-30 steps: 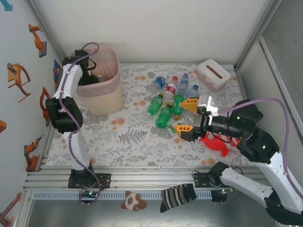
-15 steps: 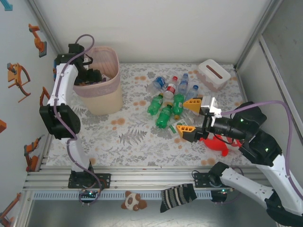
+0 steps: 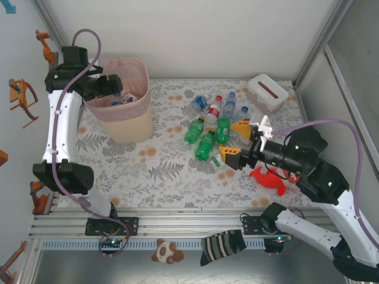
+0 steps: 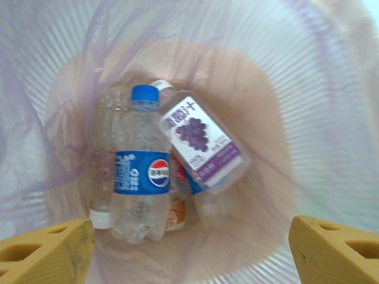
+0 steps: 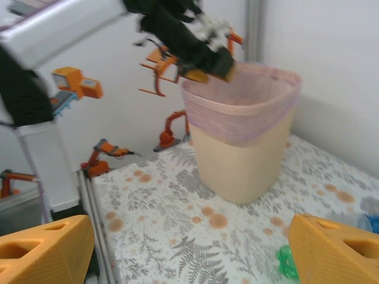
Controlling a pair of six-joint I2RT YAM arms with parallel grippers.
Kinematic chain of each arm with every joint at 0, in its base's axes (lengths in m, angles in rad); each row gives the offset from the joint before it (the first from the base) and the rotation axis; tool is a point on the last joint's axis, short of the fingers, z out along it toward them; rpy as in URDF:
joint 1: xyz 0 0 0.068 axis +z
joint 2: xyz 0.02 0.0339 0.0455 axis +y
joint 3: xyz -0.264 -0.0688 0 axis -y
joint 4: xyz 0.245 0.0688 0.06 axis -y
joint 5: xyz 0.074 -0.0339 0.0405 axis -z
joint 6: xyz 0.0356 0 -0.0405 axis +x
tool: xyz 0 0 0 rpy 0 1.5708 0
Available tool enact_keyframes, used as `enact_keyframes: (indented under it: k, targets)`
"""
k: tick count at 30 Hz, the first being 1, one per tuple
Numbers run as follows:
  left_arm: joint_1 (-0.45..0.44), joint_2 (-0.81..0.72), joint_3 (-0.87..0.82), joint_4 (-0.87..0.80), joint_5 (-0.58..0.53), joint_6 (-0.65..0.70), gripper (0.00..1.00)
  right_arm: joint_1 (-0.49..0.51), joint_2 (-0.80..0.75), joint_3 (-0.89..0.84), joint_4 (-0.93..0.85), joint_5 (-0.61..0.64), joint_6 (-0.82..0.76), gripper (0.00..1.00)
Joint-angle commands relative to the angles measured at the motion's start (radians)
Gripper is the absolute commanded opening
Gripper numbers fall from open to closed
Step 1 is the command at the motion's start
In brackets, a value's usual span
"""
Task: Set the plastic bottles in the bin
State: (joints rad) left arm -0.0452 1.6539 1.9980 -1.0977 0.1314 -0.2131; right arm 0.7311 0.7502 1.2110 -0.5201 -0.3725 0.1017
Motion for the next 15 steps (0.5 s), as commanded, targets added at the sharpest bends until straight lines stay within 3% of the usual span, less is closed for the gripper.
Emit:
enact_keyframes:
  k: [1,9,15]
  targets:
    - [0.000,-0.091,-0.067,0.053,0.107,-0.019,0.84,0.007,0.046,0.022,-0.051,0.168,0.115,0.84]
    - [-0.007,-0.332,-0.312,0.229,0.290,-0.047,0.84,0.007,0.162,0.000,-0.151,0.455,0.417,0.84]
    - [-0.014,-0.465,-0.452,0.317,0.404,-0.063,0.84,0.007,0.243,-0.041,-0.297,0.748,0.748,0.86]
